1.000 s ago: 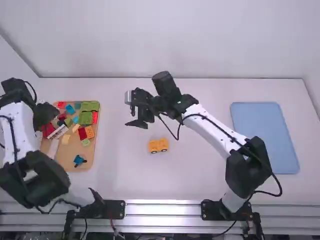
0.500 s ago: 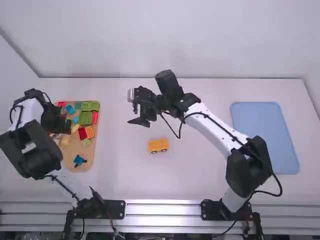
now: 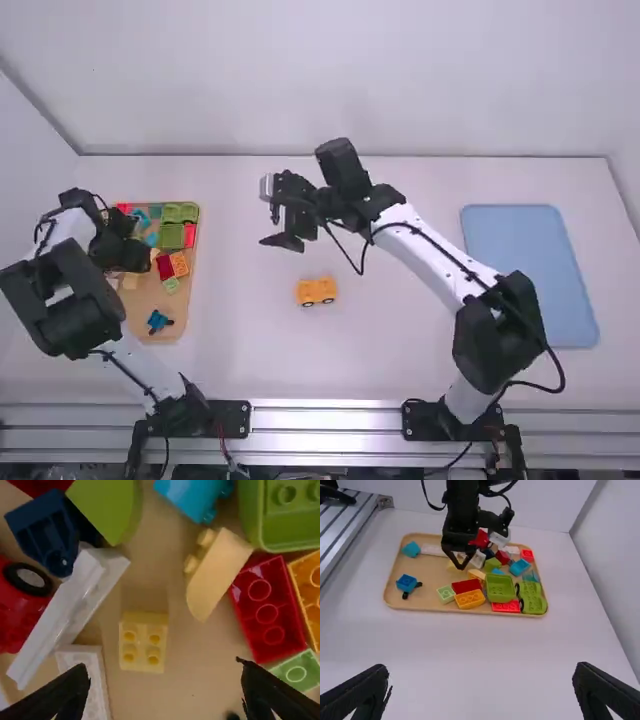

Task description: Assemble lego blocks to make yellow taxi

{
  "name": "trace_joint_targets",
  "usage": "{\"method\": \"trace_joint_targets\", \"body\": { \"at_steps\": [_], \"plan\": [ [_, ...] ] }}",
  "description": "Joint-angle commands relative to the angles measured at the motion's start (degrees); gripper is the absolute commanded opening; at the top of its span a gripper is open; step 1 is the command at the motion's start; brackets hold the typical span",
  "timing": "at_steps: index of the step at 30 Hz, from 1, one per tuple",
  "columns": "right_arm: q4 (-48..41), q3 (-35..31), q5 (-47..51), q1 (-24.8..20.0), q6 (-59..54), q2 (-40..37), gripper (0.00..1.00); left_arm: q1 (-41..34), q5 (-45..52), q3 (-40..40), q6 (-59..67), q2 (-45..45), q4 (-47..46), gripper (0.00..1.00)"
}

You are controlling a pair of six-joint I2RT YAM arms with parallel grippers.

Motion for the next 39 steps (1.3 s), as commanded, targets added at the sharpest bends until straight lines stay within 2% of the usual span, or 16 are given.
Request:
{"method": "trace_joint_targets", "body": {
  "at_steps": [1,14,20,27,33,37,39],
  "plan": [
    [-0.1,1.9,-0.3,-0.1,0.1,0.1,0.98,0.5,0.8,-1.4,-2.3,0.7,0.7,0.77],
    [-0.3,1.9,-0.5,-0.8,-0.1,0.1,0.98,5.8,10.6,-3.2,0.8,0.7,3.8,0.72],
    [0.1,1.9,-0.5,-0.9,0.2,0.1,0.98,5.4,10.0,-6.8,0.4,0.7,9.6,0.72],
    [-0.1,1.9,-0.5,-0.9,0.2,0.1,0.98,5.6,7.9,-7.1,-1.7,0.8,12.3,0.70],
    [0.3,1.9,-0.5,-0.9,0.1,0.1,0.98,5.1,11.5,-7.1,-2.3,3.2,13.6,0.66],
    [0.6,1.9,-0.5,-0.9,0.1,0.1,0.98,5.2,8.0,-7.1,-4.3,4.6,14.6,0.63],
    [0.4,1.9,-0.5,-0.9,0.1,0.1,0.98,5.3,6.6,-7.1,-6.2,4.9,15.2,0.66]
  ]
}}
